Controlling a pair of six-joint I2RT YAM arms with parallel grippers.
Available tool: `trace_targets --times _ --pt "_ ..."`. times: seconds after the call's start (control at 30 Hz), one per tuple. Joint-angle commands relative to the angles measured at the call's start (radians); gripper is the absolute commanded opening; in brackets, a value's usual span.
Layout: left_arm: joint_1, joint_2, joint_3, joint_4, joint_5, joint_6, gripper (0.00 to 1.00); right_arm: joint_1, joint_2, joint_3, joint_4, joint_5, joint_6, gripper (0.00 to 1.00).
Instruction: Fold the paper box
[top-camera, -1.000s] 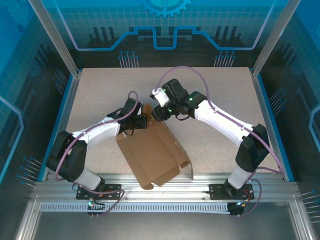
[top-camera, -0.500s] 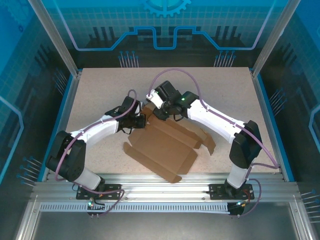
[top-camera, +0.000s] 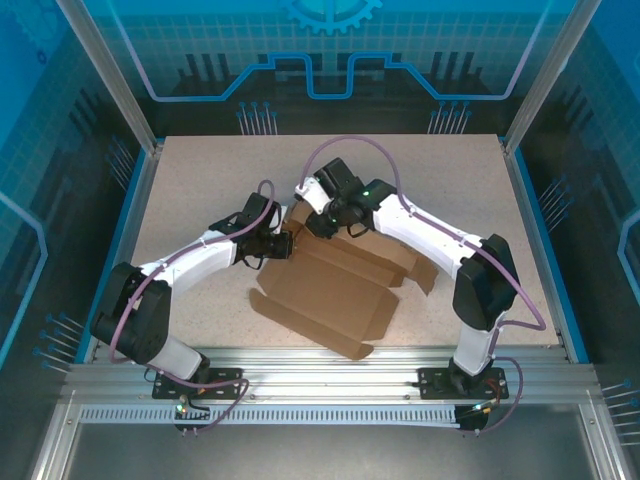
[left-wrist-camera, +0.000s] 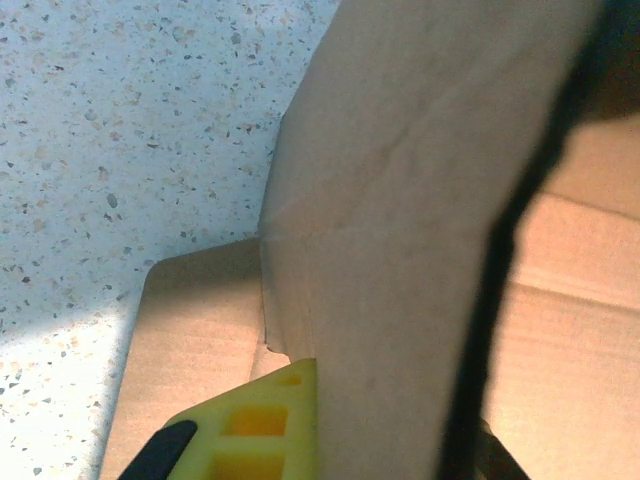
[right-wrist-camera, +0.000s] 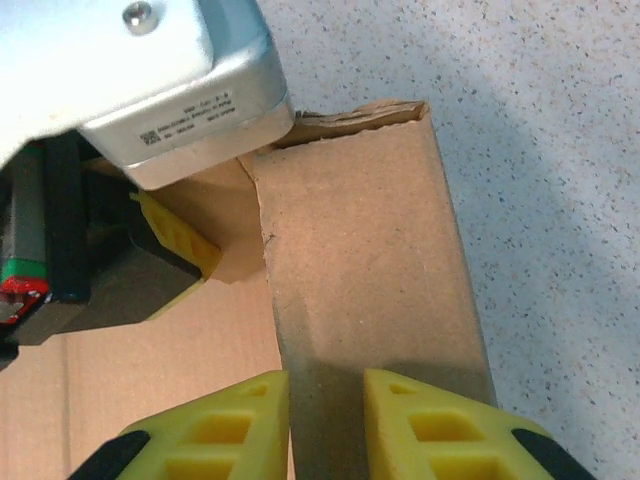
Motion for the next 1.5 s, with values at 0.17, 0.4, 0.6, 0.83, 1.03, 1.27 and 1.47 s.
trace_targets --times 0.17,0.4,0.6,0.83,1.03,1.27,1.47 --pt "0.005 -0.022 0.023 0.016 0.057 0.03 0.09 -0.055 -0.011 -0.009 0.115 -0.088 0.048 0.11" --pt "0.005 -0.023 0.032 0.006 0.048 0.034 0.09 -0.054 -0.001 0.046 0.087 -0.123 0.055 0.2" --pt "0.0 -0.016 0.038 0.01 0.047 0.037 0.09 -0.06 -0.027 0.095 0.048 -0.181 0.066 0.25" --pt "-0.021 -0.001 0.048 0.009 0.038 0.042 0.09 -0.106 -0.011 0.174 0.037 -0.25 0.101 0.29" --pt "-0.03 0.005 0.058 0.007 0.035 0.036 0.09 -0.134 0.048 0.159 0.135 -0.253 0.18 0.46" --pt "-0.038 0.019 0.068 0.004 0.027 0.028 0.09 -0.136 0.101 0.075 0.311 -0.182 0.251 0.63" --pt "-0.048 0.026 0.072 0.008 0.013 0.001 0.09 -0.137 0.124 0.032 0.37 -0.183 0.258 0.65"
